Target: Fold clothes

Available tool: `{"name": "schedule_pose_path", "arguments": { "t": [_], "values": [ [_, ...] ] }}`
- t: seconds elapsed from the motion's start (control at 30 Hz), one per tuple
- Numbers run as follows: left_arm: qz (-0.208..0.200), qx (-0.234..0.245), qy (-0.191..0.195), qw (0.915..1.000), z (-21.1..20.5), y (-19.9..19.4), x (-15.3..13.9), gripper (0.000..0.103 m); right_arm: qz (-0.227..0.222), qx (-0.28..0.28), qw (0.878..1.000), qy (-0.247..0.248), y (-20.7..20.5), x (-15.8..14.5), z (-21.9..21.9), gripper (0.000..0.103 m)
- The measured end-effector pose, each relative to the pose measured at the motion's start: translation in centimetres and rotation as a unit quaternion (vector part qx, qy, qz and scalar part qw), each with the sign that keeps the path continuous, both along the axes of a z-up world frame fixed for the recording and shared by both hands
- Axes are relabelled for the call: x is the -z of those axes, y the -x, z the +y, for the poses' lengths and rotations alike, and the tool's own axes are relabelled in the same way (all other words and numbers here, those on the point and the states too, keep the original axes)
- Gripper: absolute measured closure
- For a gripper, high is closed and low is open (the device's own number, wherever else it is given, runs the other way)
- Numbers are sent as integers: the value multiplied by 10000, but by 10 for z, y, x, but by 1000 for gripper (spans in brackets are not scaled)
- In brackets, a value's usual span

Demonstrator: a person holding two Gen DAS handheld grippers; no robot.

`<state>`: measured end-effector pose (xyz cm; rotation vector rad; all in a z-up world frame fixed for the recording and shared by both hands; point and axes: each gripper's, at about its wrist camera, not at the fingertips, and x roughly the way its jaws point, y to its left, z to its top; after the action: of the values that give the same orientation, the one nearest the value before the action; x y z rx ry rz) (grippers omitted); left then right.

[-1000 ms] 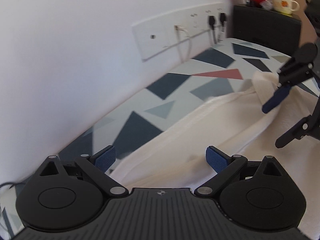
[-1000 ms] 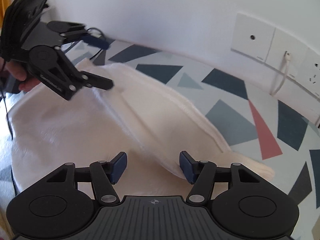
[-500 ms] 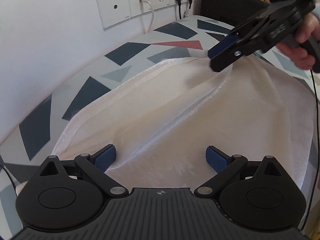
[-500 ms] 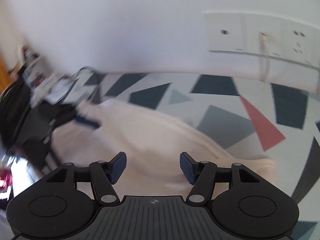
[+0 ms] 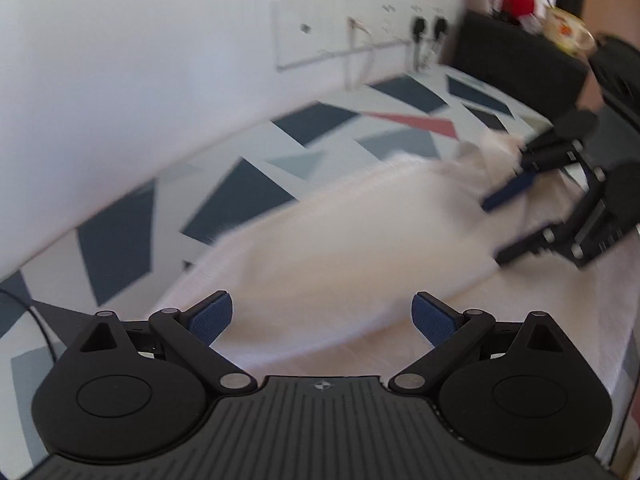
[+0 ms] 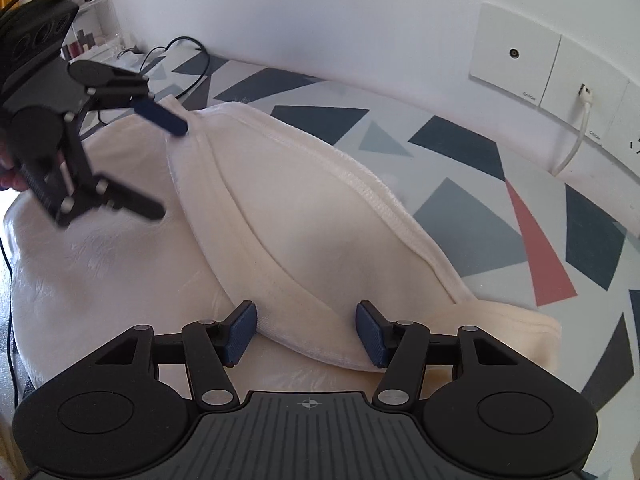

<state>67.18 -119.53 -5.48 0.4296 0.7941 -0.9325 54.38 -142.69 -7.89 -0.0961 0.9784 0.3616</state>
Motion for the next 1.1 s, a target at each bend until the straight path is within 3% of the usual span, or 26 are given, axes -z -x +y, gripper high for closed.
{"name": "schedule_pose_path", "arguments": {
  "t": [0.13, 0.2, 0.27, 0.33, 0.4, 0.43, 0.5, 0.53, 0.67, 0.83, 0.93, 0.97, 1.0, 1.1],
  "values": [
    [-126, 134, 40, 9998, -13, -13, -5, 4, -6, -57, 9999, -131, -1, -4, -1, 72],
    [-73, 387, -165, 9991, -25, -13, 3, 5, 9, -65, 9996, -258, -2, -6, -3, 88],
    [-171, 585, -402, 9973, -33, -8, 13, 6, 2, -105, 9995, -300, -3, -9, -3, 93],
    [-271, 753, -422, 9959, -34, -1, 16, 18, -88, -136, 9994, -295, -1, -12, -4, 94],
    [-145, 810, -289, 9962, -29, 2, 15, 47, -233, -68, 9991, -347, 2, -17, -6, 95],
    [-68, 801, -217, 9965, -26, 3, 14, 55, -308, -27, 9988, -378, 3, -20, -8, 95],
    [-127, 667, -148, 9976, -22, 0, 11, 83, -538, 73, 9976, -418, 4, -27, -11, 97],
    [-157, 599, -114, 9980, -20, -2, 9, 91, -677, 135, 9968, -397, 3, -31, -11, 98],
    [-379, 243, 97, 9989, -15, -10, -1, 99, -1165, 371, 9922, -255, -7, -44, -12, 98],
    [-1220, -623, 96, 9905, -11, -25, -10, 97, -1500, 647, 9866, -1, -26, -48, -10, 99],
    [-993, -668, 33, 9928, -4, -37, -9, 65, -1095, 724, 9910, 275, -43, -29, -8, 96],
    [-899, -591, 61, 9942, 0, -38, -9, 44, -905, 746, 9921, 454, -47, -19, -8, 93],
    [-830, -488, 87, 9953, 5, -36, -8, 29, -841, 740, 9918, 609, -49, -12, -7, 85],
    [-664, -142, -3, 9977, 12, -28, -3, 28, -994, 856, 9892, 649, -43, -13, -11, 68]
  ]
}}
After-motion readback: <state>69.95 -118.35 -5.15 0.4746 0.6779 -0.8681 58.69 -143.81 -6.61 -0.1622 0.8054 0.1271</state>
